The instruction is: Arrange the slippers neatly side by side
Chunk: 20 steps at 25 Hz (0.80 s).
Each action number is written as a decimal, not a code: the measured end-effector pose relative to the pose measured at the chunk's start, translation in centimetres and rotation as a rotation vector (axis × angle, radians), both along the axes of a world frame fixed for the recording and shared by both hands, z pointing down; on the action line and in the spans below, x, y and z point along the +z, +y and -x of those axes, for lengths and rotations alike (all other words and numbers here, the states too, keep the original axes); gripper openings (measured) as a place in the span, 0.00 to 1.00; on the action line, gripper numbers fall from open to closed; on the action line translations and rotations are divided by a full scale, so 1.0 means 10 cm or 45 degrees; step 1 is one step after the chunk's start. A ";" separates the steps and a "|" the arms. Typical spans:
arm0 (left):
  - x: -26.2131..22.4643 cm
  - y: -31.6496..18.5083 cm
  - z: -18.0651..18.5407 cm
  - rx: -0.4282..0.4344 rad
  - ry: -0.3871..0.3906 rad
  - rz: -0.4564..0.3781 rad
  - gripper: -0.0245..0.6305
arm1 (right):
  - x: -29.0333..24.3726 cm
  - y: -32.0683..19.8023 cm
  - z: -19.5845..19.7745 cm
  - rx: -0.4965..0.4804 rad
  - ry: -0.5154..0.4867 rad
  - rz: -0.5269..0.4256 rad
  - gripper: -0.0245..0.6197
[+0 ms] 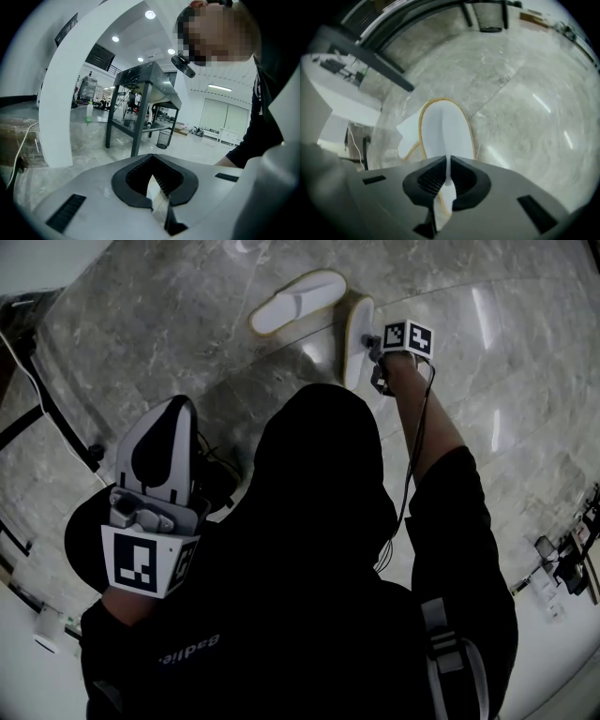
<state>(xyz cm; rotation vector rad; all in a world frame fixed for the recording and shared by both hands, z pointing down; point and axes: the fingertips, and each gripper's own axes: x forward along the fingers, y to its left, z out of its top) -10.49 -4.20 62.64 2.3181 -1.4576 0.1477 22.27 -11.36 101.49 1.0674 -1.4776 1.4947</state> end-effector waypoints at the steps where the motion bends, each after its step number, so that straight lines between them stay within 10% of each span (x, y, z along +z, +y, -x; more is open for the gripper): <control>1: 0.01 0.00 0.00 0.002 -0.005 0.003 0.02 | 0.02 0.00 0.00 0.109 -0.029 0.026 0.06; 10: 0.03 0.01 0.04 0.014 -0.048 0.009 0.02 | 0.15 -0.02 0.20 0.861 -0.258 0.114 0.06; 20: 0.06 0.00 0.07 0.024 -0.040 0.009 0.02 | 0.26 -0.16 0.34 1.072 -0.205 0.088 0.06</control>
